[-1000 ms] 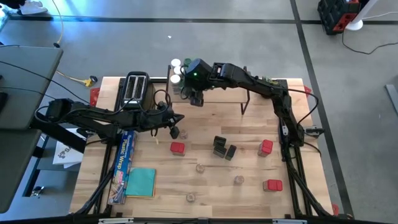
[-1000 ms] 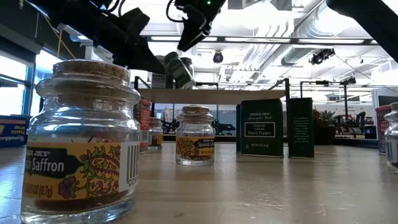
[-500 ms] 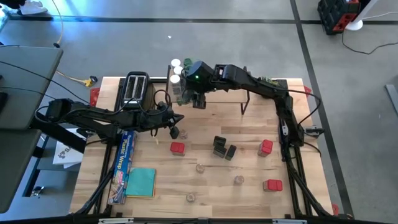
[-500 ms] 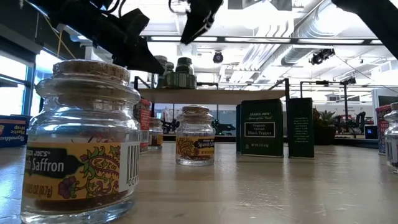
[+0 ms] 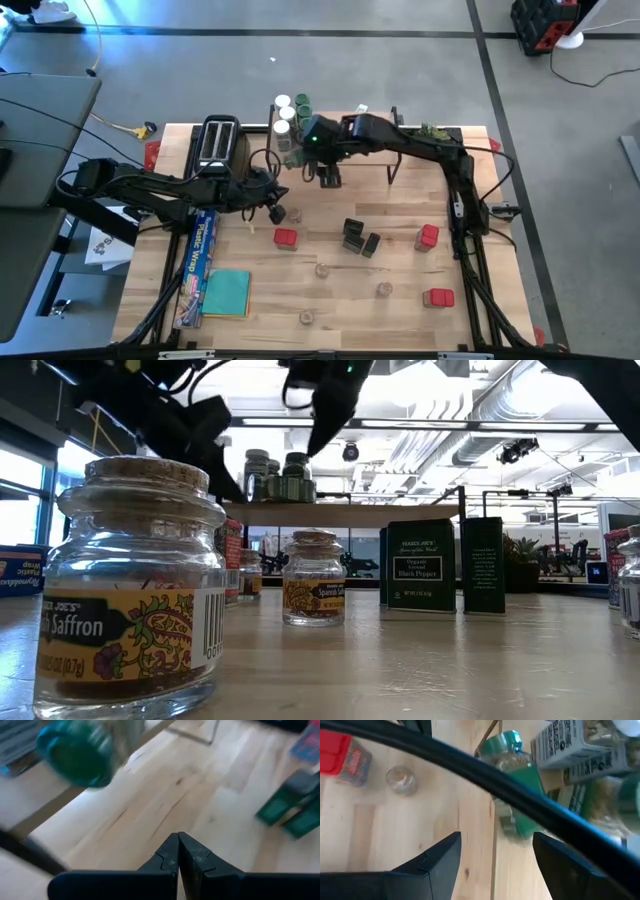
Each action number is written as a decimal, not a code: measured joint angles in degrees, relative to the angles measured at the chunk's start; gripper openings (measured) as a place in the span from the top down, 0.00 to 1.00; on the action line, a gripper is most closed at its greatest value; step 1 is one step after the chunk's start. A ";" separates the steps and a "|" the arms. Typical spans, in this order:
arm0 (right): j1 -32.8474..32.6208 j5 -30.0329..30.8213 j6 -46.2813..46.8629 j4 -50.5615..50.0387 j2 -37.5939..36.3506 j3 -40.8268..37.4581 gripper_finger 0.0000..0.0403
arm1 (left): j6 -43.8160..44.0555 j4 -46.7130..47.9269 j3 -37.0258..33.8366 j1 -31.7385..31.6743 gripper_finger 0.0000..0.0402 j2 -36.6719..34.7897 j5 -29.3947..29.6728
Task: Shelf spices
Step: Put the green seasoning bottle on the shelf aligned with the other green seasoning bottle
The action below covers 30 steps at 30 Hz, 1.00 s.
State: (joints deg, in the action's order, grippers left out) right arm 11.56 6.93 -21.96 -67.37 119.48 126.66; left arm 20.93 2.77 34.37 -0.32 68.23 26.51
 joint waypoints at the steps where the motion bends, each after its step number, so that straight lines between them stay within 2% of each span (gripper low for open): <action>1: 0.21 -0.10 -0.40 2.27 0.00 -1.45 0.40 | 0.18 1.40 0.00 0.02 1.00 0.00 0.87; 6: -0.03 -0.03 -3.67 12.54 0.00 -7.30 0.40 | 0.77 4.35 0.00 1.19 1.00 0.00 7.21; 13: 0.63 2.13 -5.56 17.23 0.02 -11.00 0.40 | -3.54 2.89 0.00 0.83 1.00 0.00 11.69; 17: 0.89 2.46 -5.55 17.57 0.00 -11.02 0.40 | -6.06 2.35 0.00 -0.73 1.00 0.00 12.17; 24: 0.82 1.52 -4.89 17.03 0.00 -11.05 0.40 | -12.21 -4.46 0.00 -2.92 1.00 0.01 10.79; 30: 0.96 1.41 -3.04 15.22 -0.03 -11.02 0.40 | -13.70 -6.41 0.00 -3.97 1.00 0.02 10.18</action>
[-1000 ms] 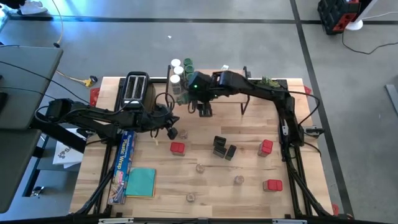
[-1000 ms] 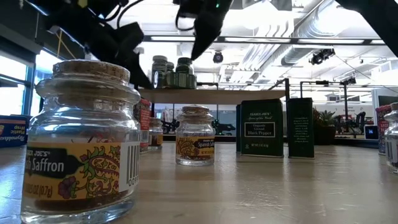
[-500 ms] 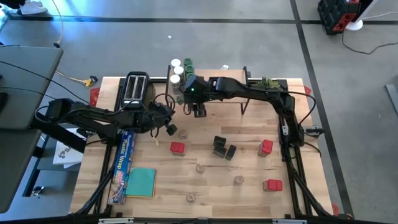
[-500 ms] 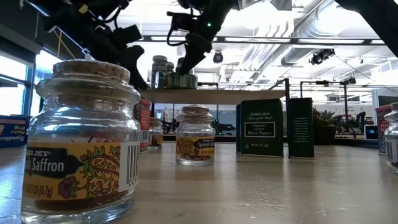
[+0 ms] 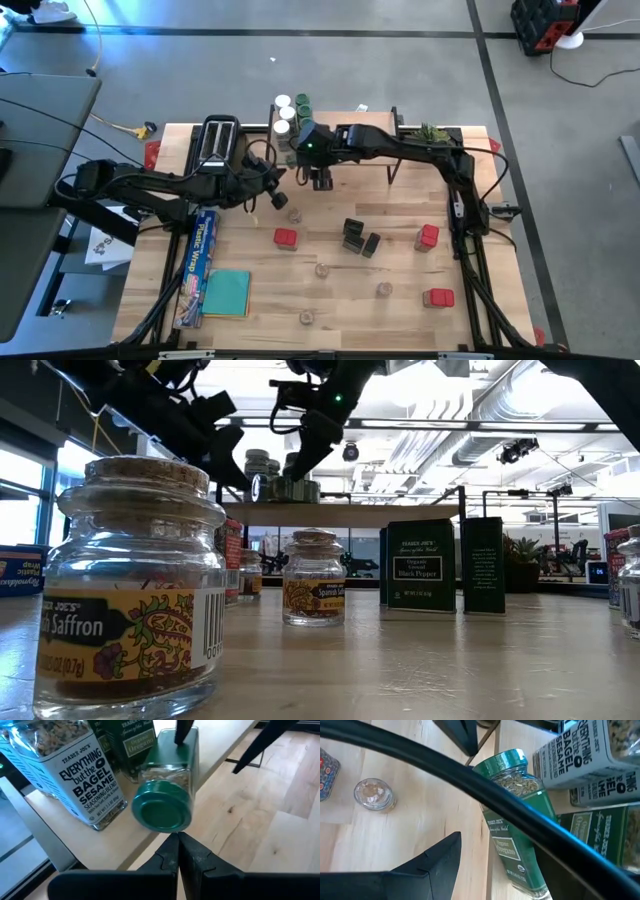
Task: Shelf spices
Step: Put the green seasoning bottle on the shelf aligned with the other green seasoning bottle
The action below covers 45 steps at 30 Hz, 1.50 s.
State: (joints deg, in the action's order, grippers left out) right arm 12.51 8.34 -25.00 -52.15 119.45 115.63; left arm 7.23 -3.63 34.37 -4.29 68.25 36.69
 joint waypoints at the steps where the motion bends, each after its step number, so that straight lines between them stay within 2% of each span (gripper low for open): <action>1: 0.01 0.00 0.53 -0.40 -0.06 0.02 0.40 | -0.01 -0.17 0.00 -0.19 1.00 0.00 0.00; 8: 0.02 0.21 5.59 -2.52 -0.12 0.13 0.40 | -1.63 -3.27 0.00 -0.64 1.00 0.00 -0.02; 12: 0.01 2.95 8.16 -4.93 -0.21 0.19 0.40 | -1.89 -3.97 0.00 -0.64 1.00 0.00 -0.07; 22: 0.71 8.57 14.06 -13.91 -0.28 0.48 0.40 | -1.51 -3.74 0.00 -0.57 1.00 0.00 -1.65; 28: 0.79 10.80 14.68 -23.40 0.65 4.40 0.40 | -1.24 -3.45 0.00 -0.35 1.00 0.00 -2.05; 36: 0.52 9.88 8.03 -27.17 0.38 12.00 0.40 | -0.88 -2.82 0.00 0.84 1.00 0.02 -2.05; 41: 0.22 8.76 -3.57 -26.90 0.01 14.48 0.40 | -0.90 -3.08 0.00 1.41 1.00 0.02 -2.05; 45: 2.91 8.11 -10.73 -26.38 0.13 13.25 0.40 | -0.88 -3.09 0.00 1.39 1.00 0.02 -3.36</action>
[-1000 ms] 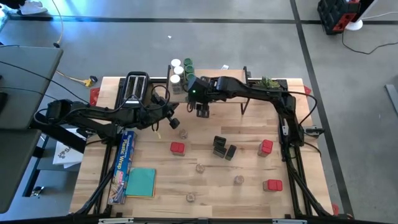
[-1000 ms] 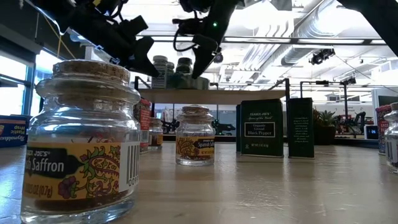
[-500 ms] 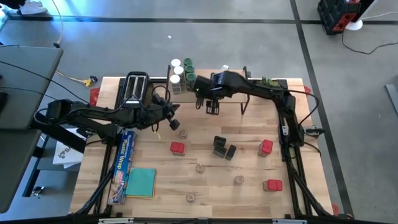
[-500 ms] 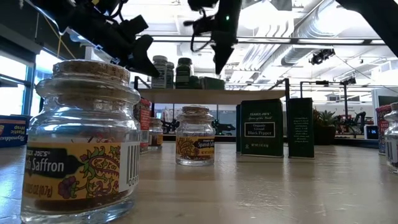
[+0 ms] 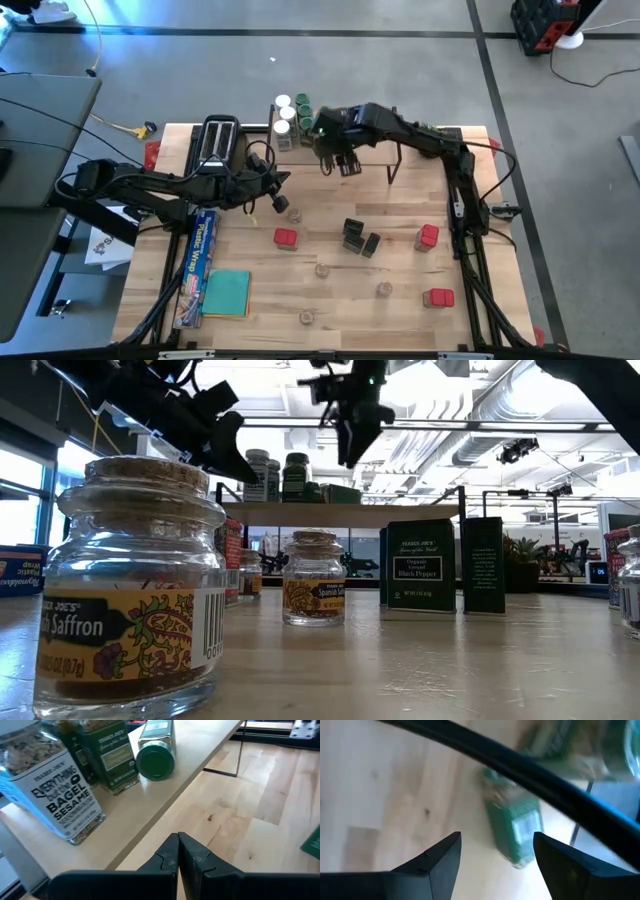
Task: Shelf spices
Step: Put the green seasoning bottle on the shelf aligned with the other green seasoning bottle
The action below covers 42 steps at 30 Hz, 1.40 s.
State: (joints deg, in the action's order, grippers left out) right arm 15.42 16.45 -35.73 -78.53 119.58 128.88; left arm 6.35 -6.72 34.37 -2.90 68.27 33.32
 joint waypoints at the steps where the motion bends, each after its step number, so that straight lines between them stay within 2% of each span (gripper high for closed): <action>1: 0.92 -0.68 -0.45 0.16 -0.01 -0.35 0.40 | 0.00 -0.01 0.00 0.00 1.00 0.00 -0.52; 5: 4.57 -5.09 -1.60 1.67 0.18 -0.50 0.40 | 0.02 -0.02 0.00 0.02 1.00 0.00 -3.07; 11: 8.68 -15.29 -5.04 3.85 0.63 -0.50 0.40 | 0.07 -0.05 0.00 0.00 1.00 0.00 -5.93; 21: 11.41 -18.39 -10.69 5.94 1.98 -0.50 0.40 | 0.83 -0.19 0.00 0.00 1.00 0.00 -7.96; 37: 11.90 -20.00 -9.45 4.33 6.08 -0.40 0.40 | 1.07 -0.68 0.02 0.02 1.00 0.00 -10.10; 42: 11.82 -20.07 -6.42 2.63 6.06 -0.40 0.49 | 1.02 -0.71 0.02 0.44 1.00 0.00 -9.97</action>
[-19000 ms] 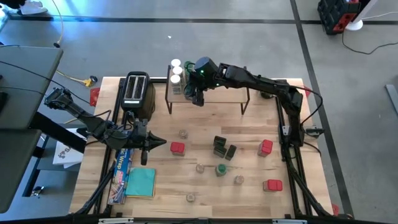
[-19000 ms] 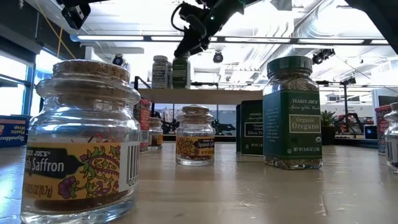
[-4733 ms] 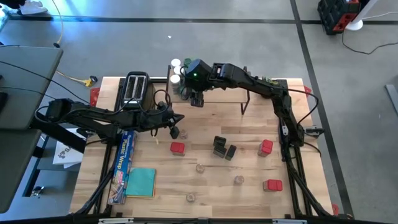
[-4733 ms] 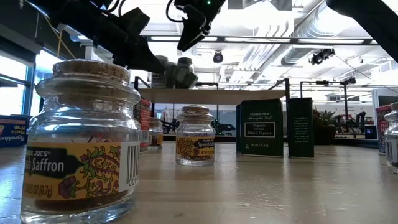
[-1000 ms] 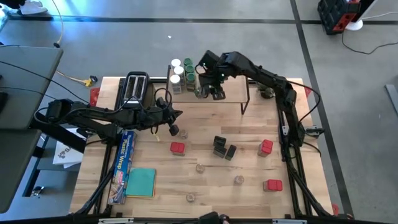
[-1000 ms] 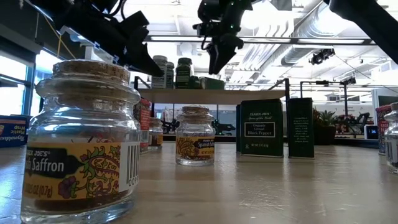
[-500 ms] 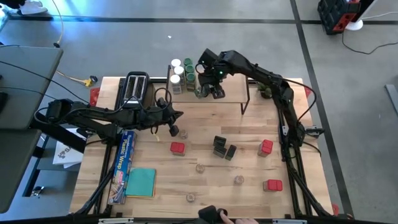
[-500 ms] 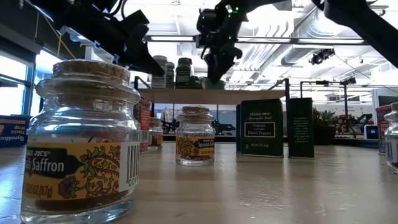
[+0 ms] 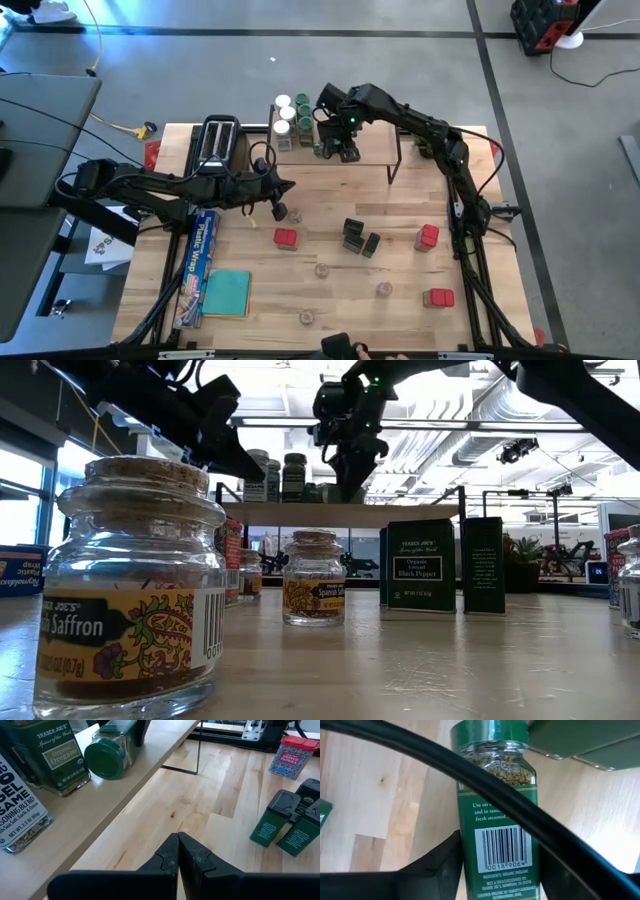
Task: Shelf spices
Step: Put the green seasoning bottle on the shelf aligned with the other green seasoning bottle
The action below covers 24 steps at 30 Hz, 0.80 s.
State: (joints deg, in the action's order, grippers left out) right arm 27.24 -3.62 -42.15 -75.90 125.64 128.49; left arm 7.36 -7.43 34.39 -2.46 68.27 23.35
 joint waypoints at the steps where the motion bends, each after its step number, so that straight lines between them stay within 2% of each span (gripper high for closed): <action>1: -0.03 -0.01 0.24 -0.15 -0.04 0.00 0.51 | -0.22 -0.07 0.00 0.28 1.00 0.00 0.32; 9: -2.31 -1.23 2.91 -2.09 -1.15 0.49 0.53 | -4.03 -2.52 0.00 5.48 1.00 -0.33 5.67; 14: -4.27 -3.54 4.11 -3.19 -5.17 0.85 0.53 | -8.00 -5.35 0.00 9.10 1.00 -2.49 7.36; 17: -5.11 -8.93 6.54 -4.51 -7.81 0.85 0.53 | -12.42 -6.76 0.00 11.65 1.00 -4.47 7.37; 20: -6.67 -18.28 8.65 -5.13 -10.57 0.85 0.53 | -18.01 -7.90 0.00 14.49 1.00 -6.52 6.61; 24: -10.32 -29.80 10.26 -4.92 -12.88 -0.25 0.53 | -26.14 -9.60 0.00 17.50 0.99 -8.95 1.54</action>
State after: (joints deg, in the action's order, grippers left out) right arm 16.92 -33.42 -31.89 -80.82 112.76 128.24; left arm -18.77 -17.03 34.39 15.04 59.32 24.89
